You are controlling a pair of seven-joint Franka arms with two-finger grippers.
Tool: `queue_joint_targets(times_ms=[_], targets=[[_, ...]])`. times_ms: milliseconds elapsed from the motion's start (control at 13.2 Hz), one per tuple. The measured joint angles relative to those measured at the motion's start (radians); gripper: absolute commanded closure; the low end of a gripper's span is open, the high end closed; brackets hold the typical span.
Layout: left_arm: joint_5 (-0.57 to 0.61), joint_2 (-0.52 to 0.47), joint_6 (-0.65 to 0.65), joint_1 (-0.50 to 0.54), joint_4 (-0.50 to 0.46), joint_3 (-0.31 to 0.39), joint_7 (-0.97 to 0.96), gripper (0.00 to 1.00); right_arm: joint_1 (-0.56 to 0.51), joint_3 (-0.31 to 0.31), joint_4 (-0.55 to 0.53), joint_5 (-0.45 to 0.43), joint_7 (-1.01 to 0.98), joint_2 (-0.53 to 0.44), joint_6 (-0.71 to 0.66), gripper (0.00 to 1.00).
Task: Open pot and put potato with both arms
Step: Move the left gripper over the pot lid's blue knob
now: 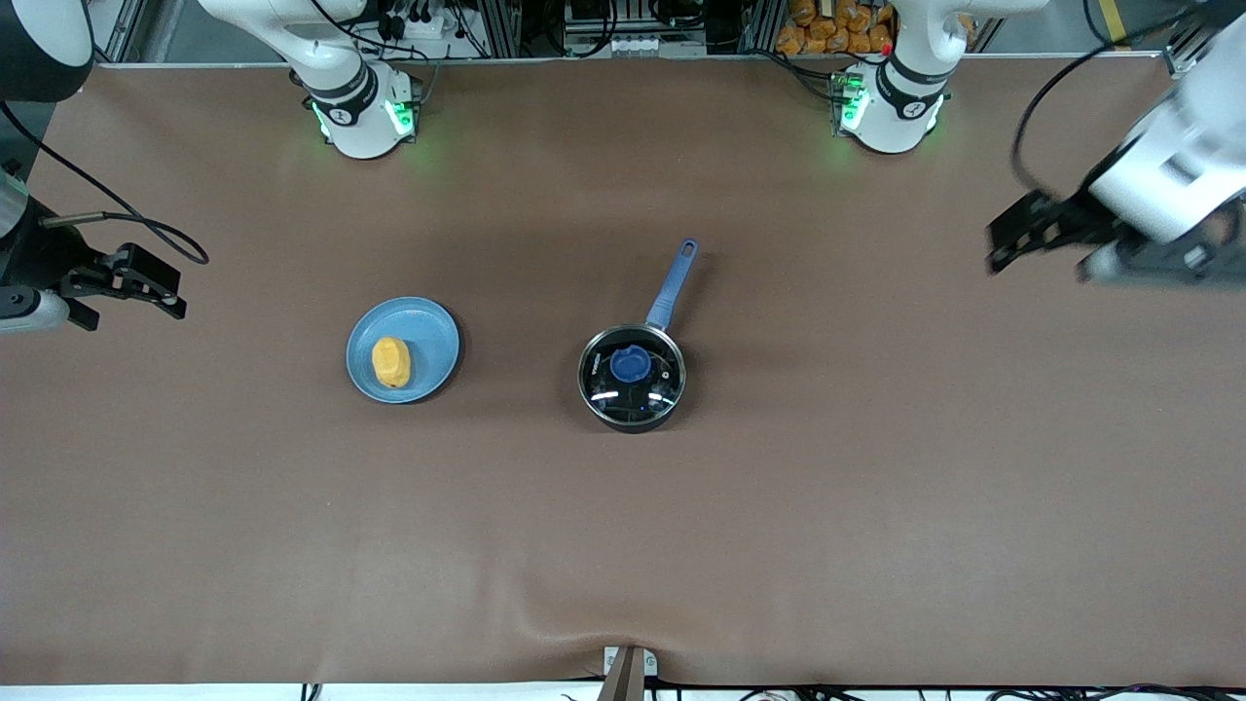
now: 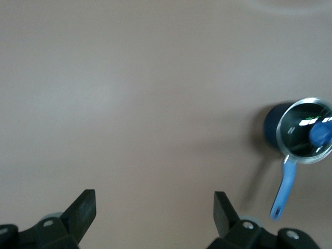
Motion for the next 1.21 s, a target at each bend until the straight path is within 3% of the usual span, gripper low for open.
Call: queue_joint_targets(times_ms=[379,682,1213], targets=[[-0.011,0.187,0.183,-0.151,0.022,-0.012,-0.049,0.0,0.005,-0.008,0.0,-0.001,0.001,-0.001,0.0,0.0],[-0.015,0.241,0.191,-0.28,0.092,-0.013,-0.207,0.0,0.009,-0.008,0.0,-0.001,0.001,-0.001,0.0,0.0],[-0.015,0.344,0.267,-0.35,0.113,-0.003,-0.225,0.0,0.011,-0.008,-0.002,-0.001,0.001,-0.001,0.0,0.0]])
